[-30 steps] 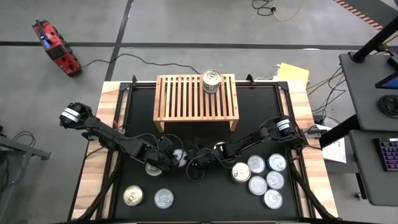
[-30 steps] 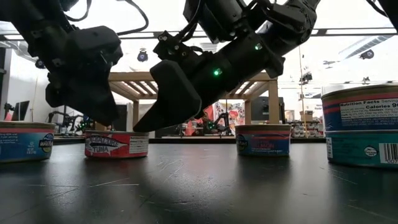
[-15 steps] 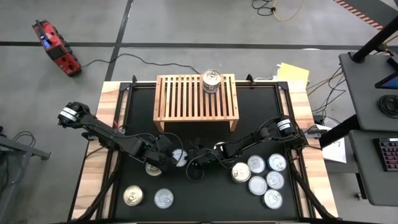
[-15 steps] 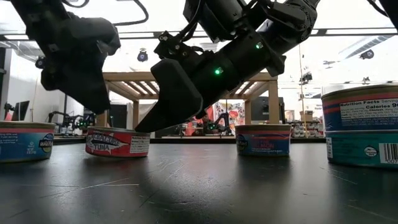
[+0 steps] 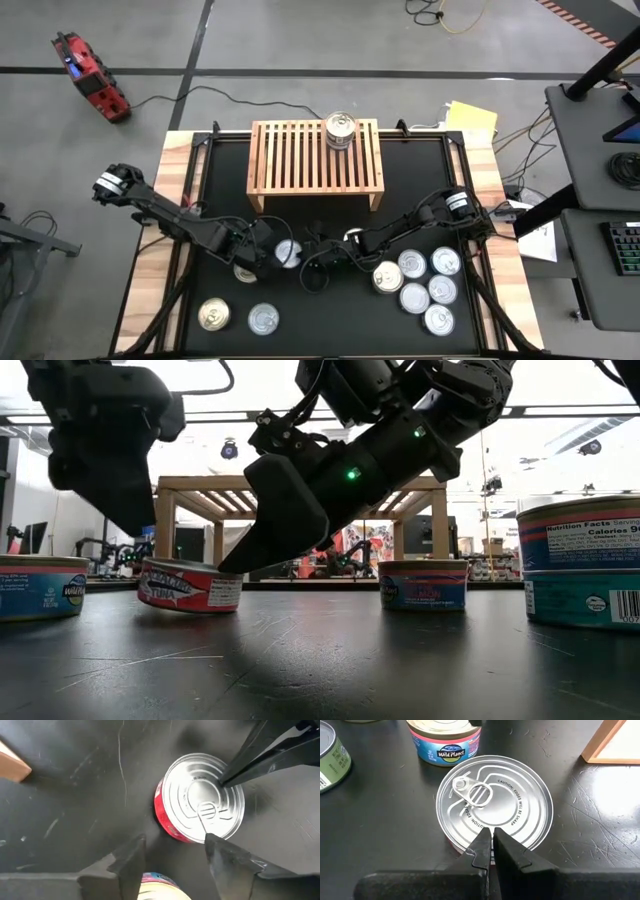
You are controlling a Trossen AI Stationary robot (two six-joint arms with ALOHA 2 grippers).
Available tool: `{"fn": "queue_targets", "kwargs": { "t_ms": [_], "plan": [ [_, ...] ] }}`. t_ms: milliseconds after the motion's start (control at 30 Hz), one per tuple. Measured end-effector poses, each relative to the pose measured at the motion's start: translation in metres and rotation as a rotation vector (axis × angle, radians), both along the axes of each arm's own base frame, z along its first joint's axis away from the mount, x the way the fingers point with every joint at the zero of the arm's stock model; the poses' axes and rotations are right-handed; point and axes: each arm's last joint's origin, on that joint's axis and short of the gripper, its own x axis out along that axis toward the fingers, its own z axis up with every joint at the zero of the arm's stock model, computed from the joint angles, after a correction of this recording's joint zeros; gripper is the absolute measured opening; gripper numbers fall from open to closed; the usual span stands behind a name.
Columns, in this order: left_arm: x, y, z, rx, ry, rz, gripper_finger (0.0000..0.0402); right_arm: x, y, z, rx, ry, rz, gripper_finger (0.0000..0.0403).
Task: Stack canned seafood by type on shelf
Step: Put the red tuna can on the shelf
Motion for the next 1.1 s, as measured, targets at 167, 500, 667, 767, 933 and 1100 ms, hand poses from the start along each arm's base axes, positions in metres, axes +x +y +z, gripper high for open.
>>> {"fn": "queue_targets", "kwargs": {
  "t_ms": [167, 500, 667, 767, 933, 1100],
  "plan": [
    [0.000, -0.005, -0.007, -0.028, -0.055, 0.008, 0.0241, 0.000, 0.001, 0.000, -0.004, 0.001, 0.006, 0.0013],
    [-0.002, -0.005, -0.020, -0.032, -0.123, 0.038, 0.0318, -0.001, 0.003, -0.001, -0.006, 0.013, 0.011, 0.0013],
    [-0.003, -0.005, -0.022, -0.035, -0.131, 0.043, 0.0327, -0.002, 0.006, -0.002, -0.004, 0.015, 0.016, 0.0013],
    [-0.001, -0.006, -0.021, -0.037, -0.153, 0.031, 0.0327, -0.002, 0.006, -0.002, -0.003, 0.016, 0.016, 0.0013],
    [-0.001, -0.006, -0.021, -0.034, -0.159, 0.028, 0.0327, -0.003, 0.008, -0.002, -0.002, 0.018, 0.019, 0.0013],
    [-0.001, -0.007, -0.021, -0.034, -0.159, 0.026, 0.0327, -0.004, 0.011, -0.002, -0.001, 0.020, 0.026, 0.0013]
  ]
}}
